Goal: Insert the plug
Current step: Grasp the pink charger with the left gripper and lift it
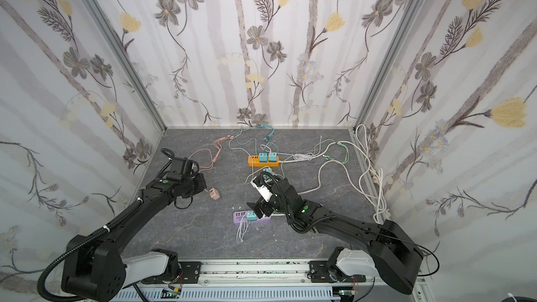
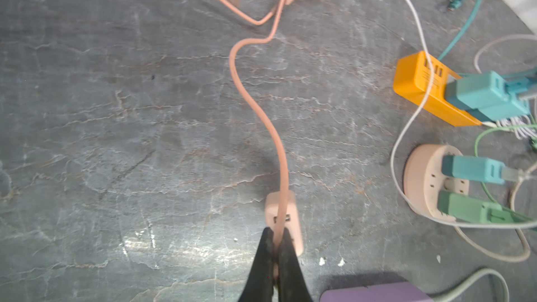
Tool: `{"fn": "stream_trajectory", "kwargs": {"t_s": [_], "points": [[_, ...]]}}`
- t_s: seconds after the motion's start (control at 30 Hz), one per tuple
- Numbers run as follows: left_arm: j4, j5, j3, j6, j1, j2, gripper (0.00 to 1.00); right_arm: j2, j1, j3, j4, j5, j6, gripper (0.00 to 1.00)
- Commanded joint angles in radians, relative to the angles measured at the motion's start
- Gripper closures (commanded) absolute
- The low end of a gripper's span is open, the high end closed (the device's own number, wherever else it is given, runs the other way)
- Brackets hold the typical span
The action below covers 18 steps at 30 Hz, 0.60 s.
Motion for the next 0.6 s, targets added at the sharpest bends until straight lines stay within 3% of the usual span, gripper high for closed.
{"fn": "stream_trajectory", "kwargs": {"t_s": [0.0,0.37,0.57], "points": [[-0.056,0.057,0.046,0.085,-0.02,-0.017,1.0,0.029,0.0,0.027,0.043,-0.099,-0.115,0.01],[-0.148,0.244,0.219,0.148,-0.076,0.02,1.0,0.083,0.001,0.034,0.173,-0.055,-0.086,0.01],[-0.145,0.413,0.301,0.151,-0.08,0.031,1.0,0.082,-0.003,-0.008,0.268,-0.074,-0.074,0.01]]}}
